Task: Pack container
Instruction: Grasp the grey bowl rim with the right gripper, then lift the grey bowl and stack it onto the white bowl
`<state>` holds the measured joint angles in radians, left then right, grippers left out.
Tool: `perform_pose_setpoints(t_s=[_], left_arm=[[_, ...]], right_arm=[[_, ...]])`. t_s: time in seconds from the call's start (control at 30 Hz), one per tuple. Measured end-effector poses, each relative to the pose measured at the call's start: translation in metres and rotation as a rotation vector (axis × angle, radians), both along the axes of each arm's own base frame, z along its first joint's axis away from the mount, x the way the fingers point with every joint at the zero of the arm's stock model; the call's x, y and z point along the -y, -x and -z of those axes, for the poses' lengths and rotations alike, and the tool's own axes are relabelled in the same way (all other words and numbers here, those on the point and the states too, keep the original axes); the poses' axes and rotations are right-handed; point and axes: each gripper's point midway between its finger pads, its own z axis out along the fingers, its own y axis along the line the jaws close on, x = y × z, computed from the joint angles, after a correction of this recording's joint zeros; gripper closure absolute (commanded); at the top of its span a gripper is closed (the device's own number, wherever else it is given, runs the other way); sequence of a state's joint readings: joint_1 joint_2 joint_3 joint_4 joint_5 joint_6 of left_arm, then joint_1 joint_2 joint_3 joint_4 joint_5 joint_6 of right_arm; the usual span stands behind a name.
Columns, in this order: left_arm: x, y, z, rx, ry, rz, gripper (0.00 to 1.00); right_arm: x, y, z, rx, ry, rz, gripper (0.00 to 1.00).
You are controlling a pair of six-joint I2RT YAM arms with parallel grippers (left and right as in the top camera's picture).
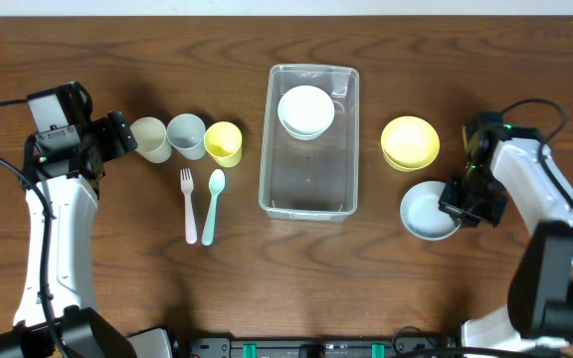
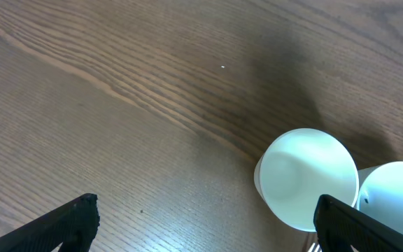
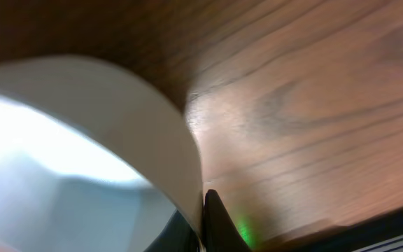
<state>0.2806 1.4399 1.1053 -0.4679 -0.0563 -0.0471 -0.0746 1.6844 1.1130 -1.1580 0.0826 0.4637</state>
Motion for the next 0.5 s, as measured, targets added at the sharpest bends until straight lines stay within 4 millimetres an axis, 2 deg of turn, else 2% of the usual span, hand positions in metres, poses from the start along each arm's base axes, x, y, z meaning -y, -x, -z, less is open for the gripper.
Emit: perform_pose_setpoints(t_s=[0.13,0.2,0.27,0.37,0.43,0.5], left_arm=[[0.000,0.000,0.000,0.000,0.000,0.000,0.02],[0.000,0.000,0.000,0.000,0.000,0.000,0.02],[0.000,0.000,0.000,0.000,0.000,0.000,0.02],[0.000,0.000,0.000,-0.001,0.000,0.000,0.02],[0.000,0.000,0.000,0.000,0.000,0.000,0.02],[0.000,0.000,0.000,0.000,0.000,0.000,0.02]], right_arm=[[-0.010,-0.019,-0.040,0.197,-0.005,-0.074,0.99],[-0.026,-0.045,-0.072,0.370,-0.034,-0.130,0.99],[-0.048,-0.078,-0.118,0.584,-0.085,-0.183,0.99],[-0.081,-0.112,-0.179,0.828,-0.172,-0.238,0.99],[-0.102,-0.129,-0.207,0.933,-0.227,-0.273,0.99],[-0.122,-0.144,-0.219,0.975,-0.271,-0.312,0.99]])
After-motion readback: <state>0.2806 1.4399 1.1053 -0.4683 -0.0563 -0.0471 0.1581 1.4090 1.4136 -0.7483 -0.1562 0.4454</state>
